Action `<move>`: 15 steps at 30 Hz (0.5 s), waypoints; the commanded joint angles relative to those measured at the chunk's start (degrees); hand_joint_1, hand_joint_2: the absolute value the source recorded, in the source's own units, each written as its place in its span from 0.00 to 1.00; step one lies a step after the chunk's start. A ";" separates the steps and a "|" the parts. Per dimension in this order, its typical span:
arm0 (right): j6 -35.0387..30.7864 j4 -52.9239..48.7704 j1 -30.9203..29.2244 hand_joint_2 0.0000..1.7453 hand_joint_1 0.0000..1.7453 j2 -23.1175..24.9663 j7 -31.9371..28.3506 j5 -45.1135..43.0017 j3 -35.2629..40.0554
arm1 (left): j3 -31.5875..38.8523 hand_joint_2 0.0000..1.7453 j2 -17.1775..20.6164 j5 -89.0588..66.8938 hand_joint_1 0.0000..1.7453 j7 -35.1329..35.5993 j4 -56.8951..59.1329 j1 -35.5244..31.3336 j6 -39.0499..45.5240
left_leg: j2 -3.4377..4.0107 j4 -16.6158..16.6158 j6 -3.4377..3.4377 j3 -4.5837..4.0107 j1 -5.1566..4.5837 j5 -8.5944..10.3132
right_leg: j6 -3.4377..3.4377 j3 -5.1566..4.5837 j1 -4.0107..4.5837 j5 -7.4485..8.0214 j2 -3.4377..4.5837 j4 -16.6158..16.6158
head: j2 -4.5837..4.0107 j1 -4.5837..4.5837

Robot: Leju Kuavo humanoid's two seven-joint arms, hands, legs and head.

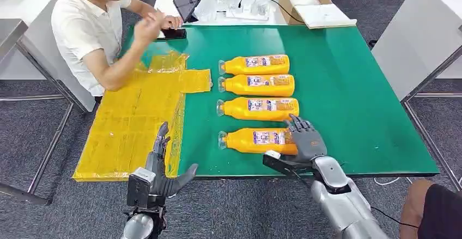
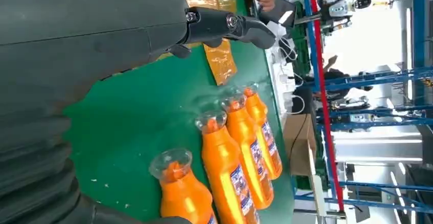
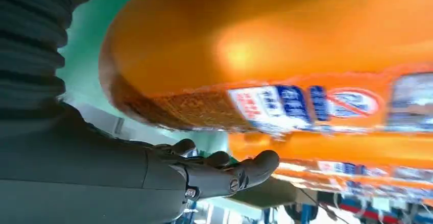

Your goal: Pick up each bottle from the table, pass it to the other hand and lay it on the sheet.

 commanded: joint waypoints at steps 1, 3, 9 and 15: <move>6.01 11.91 -5.43 1.00 0.98 -1.91 -1.61 -2.71 2.97 | 1.96 1.00 0.15 0.02 0.00 -0.19 4.20 -1.84 -0.10 | 0.05 -0.09 -0.08 0.31 0.03 -0.05 | -0.09 0.31 0.05 -0.04 -0.04 -0.11 | 0.00 0.00; 6.53 13.04 -6.08 1.00 1.00 -2.25 -2.07 -3.12 3.48 | 2.04 1.00 0.18 0.02 0.00 -0.31 4.46 -1.91 -0.04 | 0.01 -0.06 -0.06 0.25 0.00 -0.02 | -0.07 0.24 0.03 -0.03 -0.05 -0.06 | 0.00 0.00; 7.17 13.93 -5.91 1.00 1.00 -2.28 -3.06 -4.75 3.80 | 2.07 1.00 0.28 -0.01 0.00 -0.41 4.65 -1.94 -0.09 | -0.07 -0.14 -0.08 0.45 0.02 -0.02 | -0.11 0.46 0.06 -0.06 -0.16 -0.15 | 0.00 0.00; 6.64 13.63 -5.64 1.00 1.00 -2.08 -3.51 -5.56 3.61 | 2.02 1.00 0.31 -0.01 0.00 -0.44 4.52 -1.91 -0.14 | -0.08 -0.11 -0.10 0.53 0.05 -0.05 | -0.13 0.56 0.08 -0.07 -0.18 -0.16 | 0.00 0.00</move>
